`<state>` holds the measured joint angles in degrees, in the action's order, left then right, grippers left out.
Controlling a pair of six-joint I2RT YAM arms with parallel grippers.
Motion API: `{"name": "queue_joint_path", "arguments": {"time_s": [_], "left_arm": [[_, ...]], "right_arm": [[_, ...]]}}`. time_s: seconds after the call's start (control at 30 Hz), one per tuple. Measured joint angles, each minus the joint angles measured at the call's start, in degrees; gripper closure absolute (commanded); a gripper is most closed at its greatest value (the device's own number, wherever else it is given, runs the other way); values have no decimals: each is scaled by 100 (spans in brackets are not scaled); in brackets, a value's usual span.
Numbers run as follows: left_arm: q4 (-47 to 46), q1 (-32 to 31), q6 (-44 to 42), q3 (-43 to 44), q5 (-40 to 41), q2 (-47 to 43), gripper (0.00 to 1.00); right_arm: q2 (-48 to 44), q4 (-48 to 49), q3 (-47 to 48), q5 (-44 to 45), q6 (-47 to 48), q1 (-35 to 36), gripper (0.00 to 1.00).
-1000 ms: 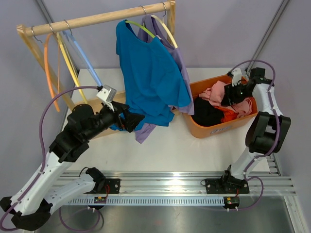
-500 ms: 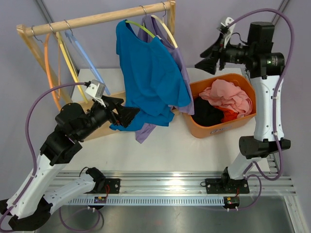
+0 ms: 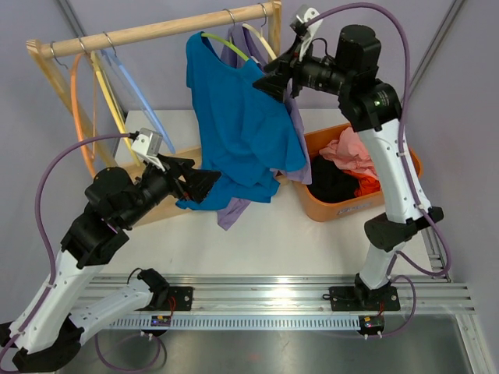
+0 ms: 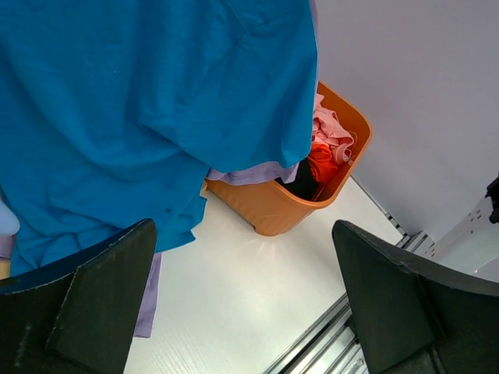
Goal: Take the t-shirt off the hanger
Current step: Grab a hanger with a tshirt on it with the right arm
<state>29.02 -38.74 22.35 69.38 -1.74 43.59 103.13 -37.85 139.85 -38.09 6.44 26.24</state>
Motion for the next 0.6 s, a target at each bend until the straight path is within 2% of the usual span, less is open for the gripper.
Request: {"name": "queue_joint_path", "arguments": {"time_s": [0.27, 0.6], "left_arm": [[7, 0, 35, -28, 28, -61, 1], [2, 0, 63, -129, 39, -120, 1]], "right_arm": [[625, 136, 343, 1357, 140, 420, 39], [671, 269, 221, 2035, 535, 542, 43]]}}
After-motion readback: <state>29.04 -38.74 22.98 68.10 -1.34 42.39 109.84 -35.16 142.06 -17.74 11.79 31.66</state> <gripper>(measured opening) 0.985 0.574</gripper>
